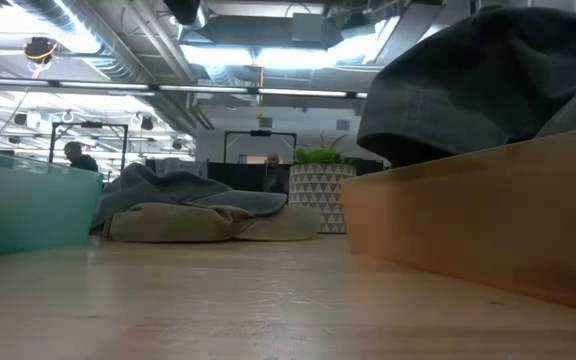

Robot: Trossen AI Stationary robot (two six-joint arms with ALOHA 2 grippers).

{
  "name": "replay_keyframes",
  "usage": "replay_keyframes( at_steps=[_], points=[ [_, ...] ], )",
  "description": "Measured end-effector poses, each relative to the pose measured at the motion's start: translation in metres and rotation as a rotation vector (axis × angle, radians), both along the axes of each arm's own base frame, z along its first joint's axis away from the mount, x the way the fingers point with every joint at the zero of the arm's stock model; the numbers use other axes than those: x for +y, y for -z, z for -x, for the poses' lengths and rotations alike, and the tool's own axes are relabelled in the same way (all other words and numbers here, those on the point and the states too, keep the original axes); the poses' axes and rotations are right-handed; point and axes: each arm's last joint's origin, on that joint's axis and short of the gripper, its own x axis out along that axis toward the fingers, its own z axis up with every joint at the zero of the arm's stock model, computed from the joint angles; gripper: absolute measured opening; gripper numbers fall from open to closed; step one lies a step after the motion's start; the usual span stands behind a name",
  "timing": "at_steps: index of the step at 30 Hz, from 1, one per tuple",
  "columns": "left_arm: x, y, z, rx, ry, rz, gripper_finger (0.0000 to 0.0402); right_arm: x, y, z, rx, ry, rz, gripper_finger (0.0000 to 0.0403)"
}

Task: Pick & Place hat
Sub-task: Put the blue cap into the orange bin

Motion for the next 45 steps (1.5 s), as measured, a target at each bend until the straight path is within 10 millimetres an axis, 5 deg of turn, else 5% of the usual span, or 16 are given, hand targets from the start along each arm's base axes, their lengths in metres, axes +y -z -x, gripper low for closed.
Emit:
replay_keyframes(
  at_steps=[7, 16, 33, 45],
  points=[
    [0.0, 0.0, 0.0, 0.001, 0.0, -0.001, 0.0098, 0.021, 0.026, 0.001, 0.105, 0.093, -0.008, 0.0007],
    [0.0, 0.0, 0.0, 0.002, -0.007, -0.001, 0.0098, 0.003, 0.048, 0.013, 0.341, 0.418, -0.002, 0.0023],
    [0.0, 0.003, 0.0, 0.027, -0.01, -0.021, 0.0098, -0.006, 0.054, 0.002, 0.376, 0.435, 0.038, 0.0227],
    [0.0, 0.005, 0.0, 0.042, -0.01, -0.027, 0.0098, 0.008, 0.098, -0.022, 0.493, 0.321, 0.272, 0.0222]
  ],
)
